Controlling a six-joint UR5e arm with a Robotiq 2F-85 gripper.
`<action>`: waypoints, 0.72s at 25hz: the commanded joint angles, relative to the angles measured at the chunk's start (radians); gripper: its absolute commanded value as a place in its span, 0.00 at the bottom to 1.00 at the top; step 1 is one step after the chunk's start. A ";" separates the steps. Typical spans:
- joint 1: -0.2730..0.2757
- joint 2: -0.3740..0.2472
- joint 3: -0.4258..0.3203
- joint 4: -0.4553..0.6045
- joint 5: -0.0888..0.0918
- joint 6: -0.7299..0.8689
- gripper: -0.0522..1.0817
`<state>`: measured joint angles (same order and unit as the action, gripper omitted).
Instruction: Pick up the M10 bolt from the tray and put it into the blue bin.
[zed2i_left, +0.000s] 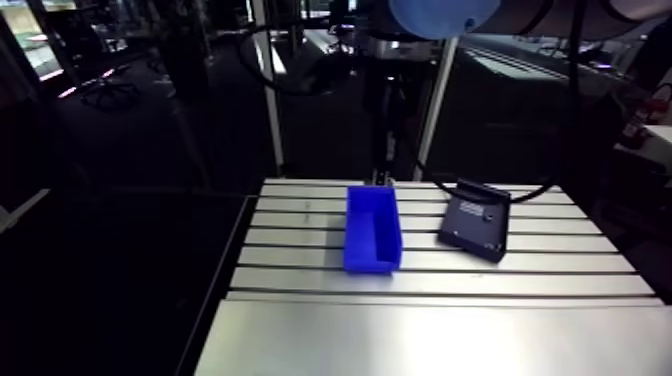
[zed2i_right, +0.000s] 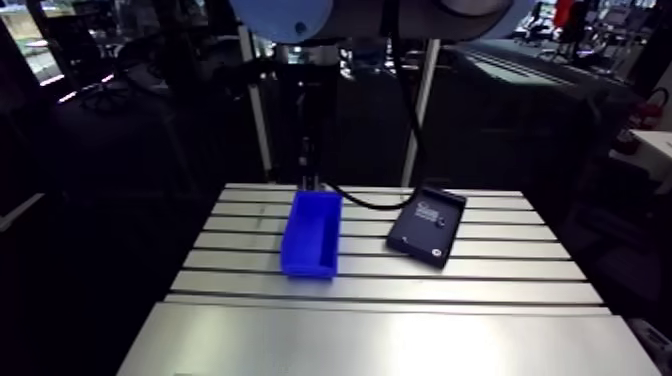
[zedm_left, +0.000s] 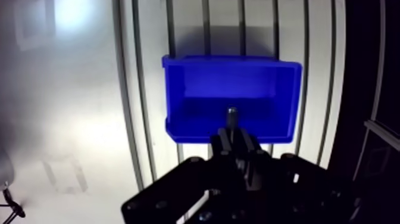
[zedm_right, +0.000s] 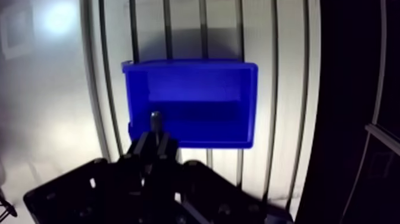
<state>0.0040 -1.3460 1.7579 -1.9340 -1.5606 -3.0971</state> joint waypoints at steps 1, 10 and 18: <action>0.005 0.046 0.022 -0.070 -0.046 0.003 1.00; -0.001 0.117 0.039 -0.138 -0.045 0.002 1.00; -0.002 0.155 0.058 -0.150 -0.039 0.005 1.00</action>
<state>0.0022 -1.2128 1.8050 -2.0778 -1.6020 -3.0949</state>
